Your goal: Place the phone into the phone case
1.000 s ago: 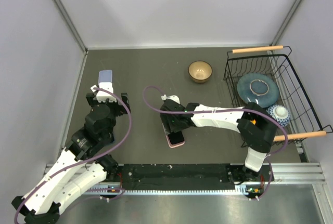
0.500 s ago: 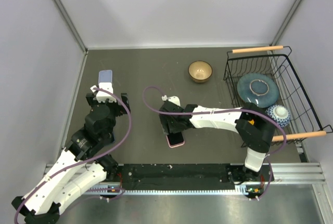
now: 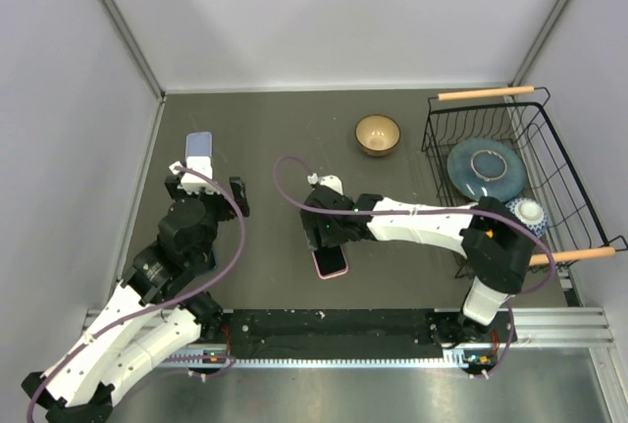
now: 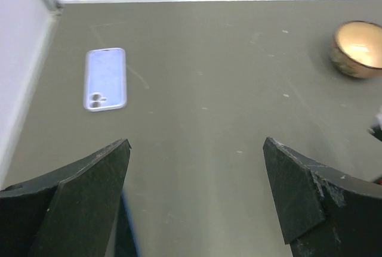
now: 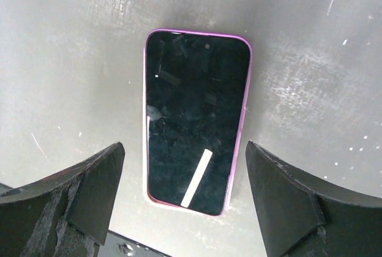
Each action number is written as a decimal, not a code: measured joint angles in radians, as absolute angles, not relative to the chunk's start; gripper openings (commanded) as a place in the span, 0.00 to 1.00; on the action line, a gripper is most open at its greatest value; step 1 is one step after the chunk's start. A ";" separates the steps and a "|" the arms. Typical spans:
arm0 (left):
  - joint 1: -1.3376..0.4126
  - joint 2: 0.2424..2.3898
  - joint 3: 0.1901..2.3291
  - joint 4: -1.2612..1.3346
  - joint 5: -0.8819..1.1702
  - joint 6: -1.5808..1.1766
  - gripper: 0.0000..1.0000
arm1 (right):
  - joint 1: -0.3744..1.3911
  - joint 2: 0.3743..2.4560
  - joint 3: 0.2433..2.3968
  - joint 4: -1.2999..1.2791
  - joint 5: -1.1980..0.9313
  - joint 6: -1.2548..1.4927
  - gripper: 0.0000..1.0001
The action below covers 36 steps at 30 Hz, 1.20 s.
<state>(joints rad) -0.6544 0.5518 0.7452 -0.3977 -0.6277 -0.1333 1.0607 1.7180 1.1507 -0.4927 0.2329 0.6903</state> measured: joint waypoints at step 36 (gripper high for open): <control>-0.654 1.116 0.548 -0.209 -0.032 -0.691 0.63 | 0.874 1.605 0.758 -0.028 -0.212 0.587 0.21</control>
